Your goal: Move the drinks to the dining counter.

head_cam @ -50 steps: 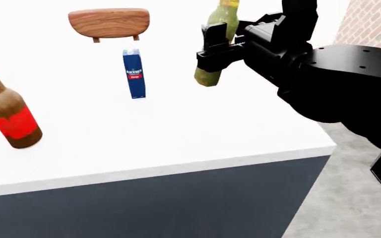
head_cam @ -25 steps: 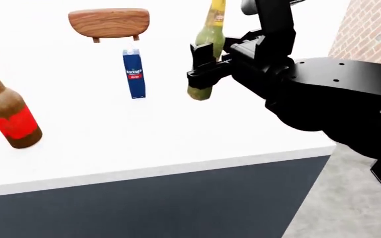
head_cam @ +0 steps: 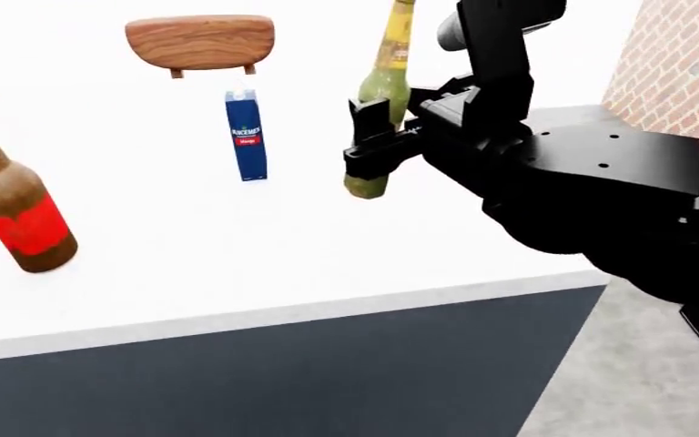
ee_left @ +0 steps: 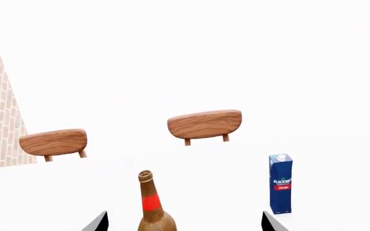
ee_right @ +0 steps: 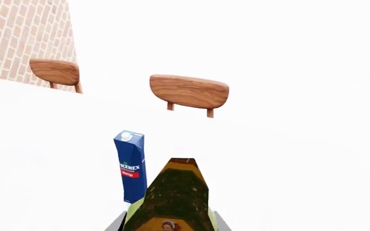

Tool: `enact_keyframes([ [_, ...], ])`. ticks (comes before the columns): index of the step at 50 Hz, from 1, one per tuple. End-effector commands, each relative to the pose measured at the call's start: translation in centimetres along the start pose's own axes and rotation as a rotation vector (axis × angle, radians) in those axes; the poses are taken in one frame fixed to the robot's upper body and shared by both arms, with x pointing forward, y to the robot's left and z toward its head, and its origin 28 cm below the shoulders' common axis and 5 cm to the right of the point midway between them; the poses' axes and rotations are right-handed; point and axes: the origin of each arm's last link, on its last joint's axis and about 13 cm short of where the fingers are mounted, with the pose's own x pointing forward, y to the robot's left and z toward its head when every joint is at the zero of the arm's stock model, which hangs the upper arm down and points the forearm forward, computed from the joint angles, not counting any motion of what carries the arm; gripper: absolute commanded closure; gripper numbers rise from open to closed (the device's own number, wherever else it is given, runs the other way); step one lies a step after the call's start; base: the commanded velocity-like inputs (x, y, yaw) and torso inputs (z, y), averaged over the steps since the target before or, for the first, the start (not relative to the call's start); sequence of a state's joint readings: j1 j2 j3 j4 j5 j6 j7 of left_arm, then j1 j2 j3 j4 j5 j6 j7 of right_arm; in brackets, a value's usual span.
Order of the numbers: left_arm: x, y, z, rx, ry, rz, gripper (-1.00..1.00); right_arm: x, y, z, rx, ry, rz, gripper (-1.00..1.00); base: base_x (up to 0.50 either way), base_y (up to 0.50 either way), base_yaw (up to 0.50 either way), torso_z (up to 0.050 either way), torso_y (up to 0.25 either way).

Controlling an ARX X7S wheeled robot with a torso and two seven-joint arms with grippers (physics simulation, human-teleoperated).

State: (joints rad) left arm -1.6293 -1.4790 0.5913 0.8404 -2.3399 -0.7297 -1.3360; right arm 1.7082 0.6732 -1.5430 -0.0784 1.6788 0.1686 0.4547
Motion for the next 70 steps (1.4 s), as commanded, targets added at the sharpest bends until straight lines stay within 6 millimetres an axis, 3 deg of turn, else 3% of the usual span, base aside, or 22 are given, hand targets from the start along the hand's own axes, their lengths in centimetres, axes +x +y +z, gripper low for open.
enact_keyframes([
  [1, 0.0, 0.1, 0.1, -0.001, -0.001, 0.001, -1.0, 0.1, -0.1, 0.0, -0.016, -0.011, -0.002, 1.0, 0.0, 0.0, 0.0, 0.0, 0.0],
  [70, 0.1, 0.0, -0.1, -0.001, 0.0, 0.002, -1.0, 0.7, -0.2, -3.1, -0.034, 0.107, -0.003, 1.0, 0.0, 0.0, 0.0, 0.0, 0.0],
])
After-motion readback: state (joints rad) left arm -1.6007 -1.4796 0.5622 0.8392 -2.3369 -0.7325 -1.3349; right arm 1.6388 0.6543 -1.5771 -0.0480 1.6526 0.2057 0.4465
